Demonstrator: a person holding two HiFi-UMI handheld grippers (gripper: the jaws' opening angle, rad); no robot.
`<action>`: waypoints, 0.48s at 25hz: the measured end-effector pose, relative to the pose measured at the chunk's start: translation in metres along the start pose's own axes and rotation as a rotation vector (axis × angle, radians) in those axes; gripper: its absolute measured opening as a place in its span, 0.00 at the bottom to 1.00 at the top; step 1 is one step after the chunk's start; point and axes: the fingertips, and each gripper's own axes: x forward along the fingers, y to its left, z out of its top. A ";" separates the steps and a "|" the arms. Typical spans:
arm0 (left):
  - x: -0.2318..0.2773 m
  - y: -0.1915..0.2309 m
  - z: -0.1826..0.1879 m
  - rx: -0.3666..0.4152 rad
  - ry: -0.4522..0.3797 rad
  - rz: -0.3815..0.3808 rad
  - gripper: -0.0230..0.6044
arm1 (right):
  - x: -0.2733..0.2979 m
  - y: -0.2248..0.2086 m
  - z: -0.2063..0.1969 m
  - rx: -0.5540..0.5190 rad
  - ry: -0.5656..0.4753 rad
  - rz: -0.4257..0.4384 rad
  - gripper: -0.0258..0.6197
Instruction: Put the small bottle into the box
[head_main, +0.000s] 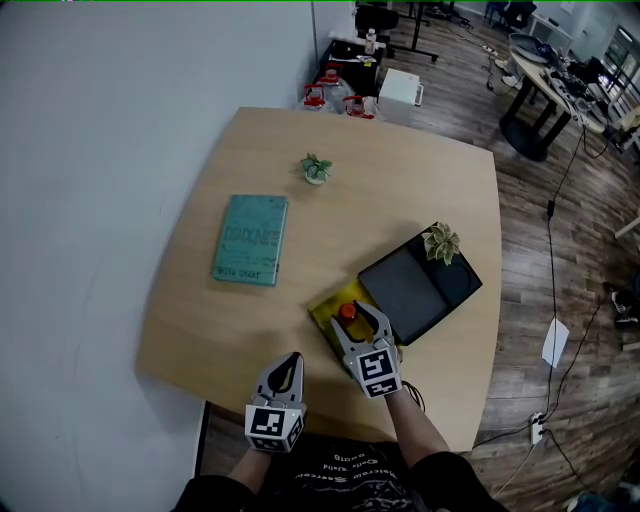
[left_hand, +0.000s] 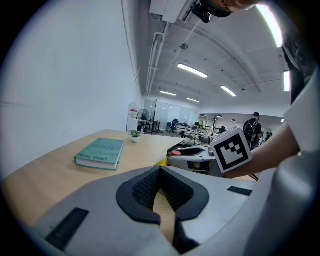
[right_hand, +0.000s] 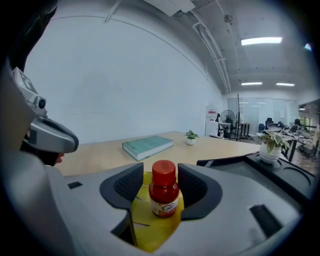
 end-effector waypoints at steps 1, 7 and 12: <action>-0.001 0.000 0.001 0.000 -0.003 0.002 0.04 | -0.002 0.000 0.003 0.006 -0.008 -0.001 0.39; -0.008 0.000 0.003 -0.011 -0.026 0.013 0.04 | -0.017 0.008 0.021 0.023 -0.040 0.029 0.39; -0.017 -0.005 0.008 -0.043 -0.053 0.015 0.04 | -0.039 0.016 0.036 0.037 -0.068 0.049 0.50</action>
